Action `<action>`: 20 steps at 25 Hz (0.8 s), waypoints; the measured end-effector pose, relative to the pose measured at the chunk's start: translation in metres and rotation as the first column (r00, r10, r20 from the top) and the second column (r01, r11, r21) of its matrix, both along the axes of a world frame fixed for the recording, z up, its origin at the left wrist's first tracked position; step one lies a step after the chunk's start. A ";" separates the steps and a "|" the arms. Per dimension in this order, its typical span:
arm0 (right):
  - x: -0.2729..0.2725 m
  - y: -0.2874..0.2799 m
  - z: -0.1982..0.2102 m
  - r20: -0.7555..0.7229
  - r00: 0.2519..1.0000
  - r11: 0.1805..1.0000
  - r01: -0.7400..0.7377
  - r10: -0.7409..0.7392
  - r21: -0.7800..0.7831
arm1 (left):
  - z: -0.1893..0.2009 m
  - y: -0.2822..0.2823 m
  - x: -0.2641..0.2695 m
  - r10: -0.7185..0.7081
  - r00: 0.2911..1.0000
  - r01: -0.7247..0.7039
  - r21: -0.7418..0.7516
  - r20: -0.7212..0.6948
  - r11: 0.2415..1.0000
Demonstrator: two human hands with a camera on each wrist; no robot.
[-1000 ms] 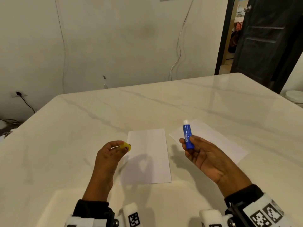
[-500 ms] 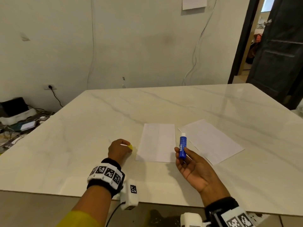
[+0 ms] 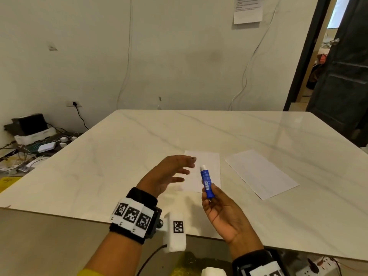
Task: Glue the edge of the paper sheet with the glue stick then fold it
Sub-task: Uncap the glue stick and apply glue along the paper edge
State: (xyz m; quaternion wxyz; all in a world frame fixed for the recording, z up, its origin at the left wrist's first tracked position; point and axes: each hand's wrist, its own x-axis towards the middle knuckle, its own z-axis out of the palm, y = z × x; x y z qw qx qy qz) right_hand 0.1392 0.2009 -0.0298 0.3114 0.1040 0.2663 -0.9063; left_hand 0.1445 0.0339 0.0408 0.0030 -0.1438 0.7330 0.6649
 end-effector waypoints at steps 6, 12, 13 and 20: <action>0.018 -0.001 0.004 -0.009 1.000 0.997 -0.013 0.012 -0.076 | -0.018 0.041 0.023 -0.229 0.973 0.228 0.150 -0.011 0.962; 0.022 0.010 0.001 -0.103 0.995 0.997 -0.008 0.001 -0.073 | -0.014 0.048 0.025 -0.210 0.974 0.217 0.077 -0.090 0.973; 0.020 0.011 0.001 -0.128 0.992 0.999 0.013 -0.019 -0.047 | -0.014 0.050 0.025 -0.199 0.976 0.205 0.058 -0.091 0.977; 0.011 0.008 0.007 -0.323 0.940 0.967 0.174 -0.107 0.188 | -0.015 0.058 0.016 -0.085 0.993 0.091 0.074 -0.079 0.993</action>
